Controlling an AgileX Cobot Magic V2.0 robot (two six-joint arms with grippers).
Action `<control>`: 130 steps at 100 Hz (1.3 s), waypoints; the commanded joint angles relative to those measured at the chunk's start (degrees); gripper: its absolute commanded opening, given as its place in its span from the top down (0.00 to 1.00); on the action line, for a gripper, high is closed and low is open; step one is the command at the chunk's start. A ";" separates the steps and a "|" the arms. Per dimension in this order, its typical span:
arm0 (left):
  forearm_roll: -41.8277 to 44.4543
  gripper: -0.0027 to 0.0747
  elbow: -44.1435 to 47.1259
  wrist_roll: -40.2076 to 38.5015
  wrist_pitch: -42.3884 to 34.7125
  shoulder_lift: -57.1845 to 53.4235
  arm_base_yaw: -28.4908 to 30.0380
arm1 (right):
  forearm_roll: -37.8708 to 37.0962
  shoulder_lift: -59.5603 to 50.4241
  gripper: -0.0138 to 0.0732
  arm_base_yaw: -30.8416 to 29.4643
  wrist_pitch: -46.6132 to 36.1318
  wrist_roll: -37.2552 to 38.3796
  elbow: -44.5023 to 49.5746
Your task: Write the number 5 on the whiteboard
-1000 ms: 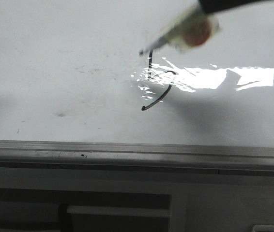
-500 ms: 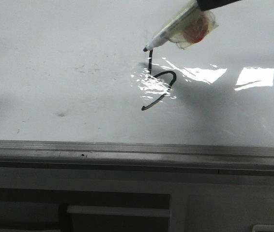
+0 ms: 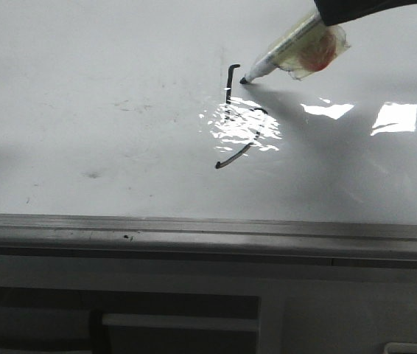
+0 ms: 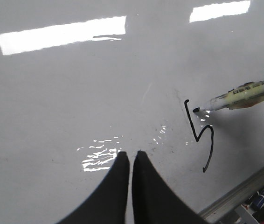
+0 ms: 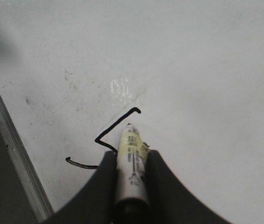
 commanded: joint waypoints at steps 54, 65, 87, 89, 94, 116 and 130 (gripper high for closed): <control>-0.80 0.99 -1.60 -0.39 -3.64 -0.35 -0.04 | -0.14 -0.35 0.90 2.26 -4.62 -0.04 -1.92; -0.80 0.99 -1.60 -0.39 -3.64 -0.35 -0.04 | -0.14 -0.09 0.90 1.92 -4.73 -0.04 -1.92; -0.80 0.99 -1.60 -0.39 -3.64 -0.35 -0.04 | -0.14 2.26 0.90 1.92 -4.61 -0.04 -1.92; -0.80 0.99 -1.60 -0.39 -3.64 -0.35 -0.04 | -0.14 2.38 0.90 1.92 -4.61 -0.04 -1.92; -0.80 0.99 -1.60 -0.39 -3.64 -0.35 -0.04 | -0.14 2.47 0.90 1.92 -4.61 -0.04 -1.92; -0.80 0.99 -1.60 -0.39 -3.43 -0.35 -0.04 | -0.14 2.24 0.90 -1.57 -3.23 -0.04 -1.92; -0.80 0.99 -1.60 -0.39 -3.43 -0.35 -0.04 | -0.14 1.47 0.90 -4.61 -1.47 -0.04 -1.92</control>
